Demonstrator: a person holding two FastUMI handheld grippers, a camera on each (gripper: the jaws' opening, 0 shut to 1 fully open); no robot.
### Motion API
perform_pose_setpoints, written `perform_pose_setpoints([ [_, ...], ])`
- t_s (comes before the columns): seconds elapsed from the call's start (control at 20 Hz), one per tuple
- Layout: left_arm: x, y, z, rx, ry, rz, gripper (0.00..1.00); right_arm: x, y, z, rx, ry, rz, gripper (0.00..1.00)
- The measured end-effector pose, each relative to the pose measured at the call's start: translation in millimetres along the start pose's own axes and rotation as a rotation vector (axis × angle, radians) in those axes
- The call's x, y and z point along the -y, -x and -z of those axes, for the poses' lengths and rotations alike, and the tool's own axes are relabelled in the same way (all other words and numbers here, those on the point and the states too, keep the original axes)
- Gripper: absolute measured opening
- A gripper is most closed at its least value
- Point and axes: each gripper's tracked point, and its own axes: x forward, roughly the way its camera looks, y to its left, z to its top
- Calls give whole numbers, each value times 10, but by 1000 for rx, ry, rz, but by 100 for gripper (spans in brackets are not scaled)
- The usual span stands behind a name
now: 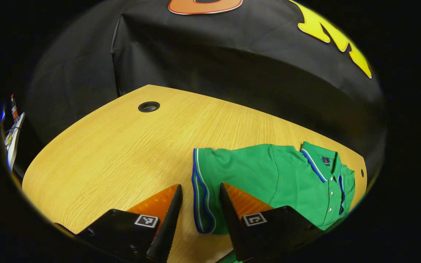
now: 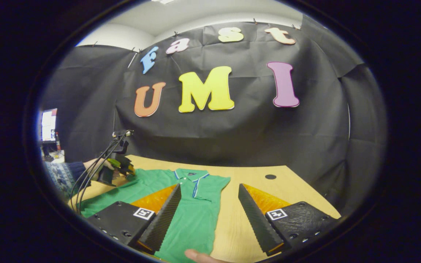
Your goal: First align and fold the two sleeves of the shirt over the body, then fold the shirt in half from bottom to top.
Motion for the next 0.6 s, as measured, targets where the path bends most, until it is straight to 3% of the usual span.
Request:
perform_pose_setpoints([
  [0.05, -5, -33, 8, 4, -3, -8, 67, 49, -9, 6, -3, -3, 13, 95],
  [0.1, 6, -47, 7, 2, -1, -11, 51, 89, -20, 0, -5, -7, 28, 96],
  [0.15, 43, -56, -3, 3, 9, -3, 41, 124, -22, 10, -8, -15, 40, 96],
  [0.2, 90, -64, -4, -3, 28, 5, 23, 142, -32, 15, -12, -24, 47, 96],
  [0.3, 133, -79, -25, 0, 26, 0, 10, 160, -40, 32, -21, -44, 50, 95],
  [0.5, 317, -22, -117, 28, -41, -8, 8, 175, -36, 22, -19, -57, 48, 96],
  [0.6, 416, 24, -208, 55, -132, -28, 7, 175, -33, 35, -21, -53, 49, 96],
])
